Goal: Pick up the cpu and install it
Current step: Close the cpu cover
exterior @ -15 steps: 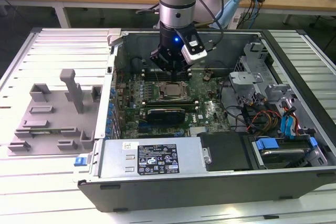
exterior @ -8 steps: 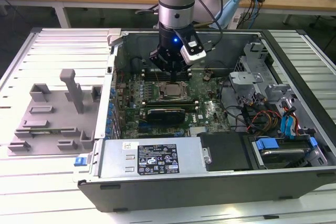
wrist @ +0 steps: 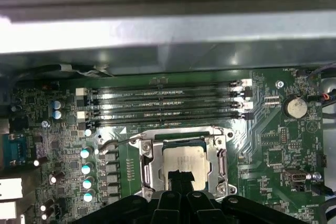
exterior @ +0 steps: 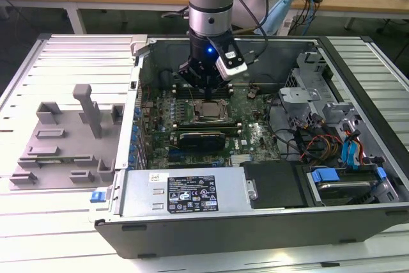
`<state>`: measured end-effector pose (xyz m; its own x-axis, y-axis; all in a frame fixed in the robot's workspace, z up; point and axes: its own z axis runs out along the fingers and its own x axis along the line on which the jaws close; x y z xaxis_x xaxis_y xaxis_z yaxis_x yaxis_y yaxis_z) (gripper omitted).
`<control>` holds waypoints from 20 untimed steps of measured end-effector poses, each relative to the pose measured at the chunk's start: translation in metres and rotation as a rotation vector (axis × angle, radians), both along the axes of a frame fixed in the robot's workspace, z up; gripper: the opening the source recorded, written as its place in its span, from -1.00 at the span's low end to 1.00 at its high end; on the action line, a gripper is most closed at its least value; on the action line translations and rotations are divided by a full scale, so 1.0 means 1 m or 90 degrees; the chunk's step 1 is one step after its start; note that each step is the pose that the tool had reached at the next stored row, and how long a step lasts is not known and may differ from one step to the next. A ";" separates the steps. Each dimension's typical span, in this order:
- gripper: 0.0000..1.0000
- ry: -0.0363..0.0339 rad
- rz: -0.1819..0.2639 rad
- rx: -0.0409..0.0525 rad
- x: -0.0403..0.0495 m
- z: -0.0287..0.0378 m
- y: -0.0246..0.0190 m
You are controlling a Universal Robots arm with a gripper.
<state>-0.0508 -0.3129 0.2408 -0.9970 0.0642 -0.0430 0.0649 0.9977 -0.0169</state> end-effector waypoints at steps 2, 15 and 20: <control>-0.79 0.0000 0.000 0.0001 -0.0016 -0.0009 -0.0018; -0.79 -0.0013 0.012 0.0001 -0.0152 -0.0252 -0.0026; -0.79 -0.0013 0.030 0.0001 -0.0165 -0.0307 -0.0019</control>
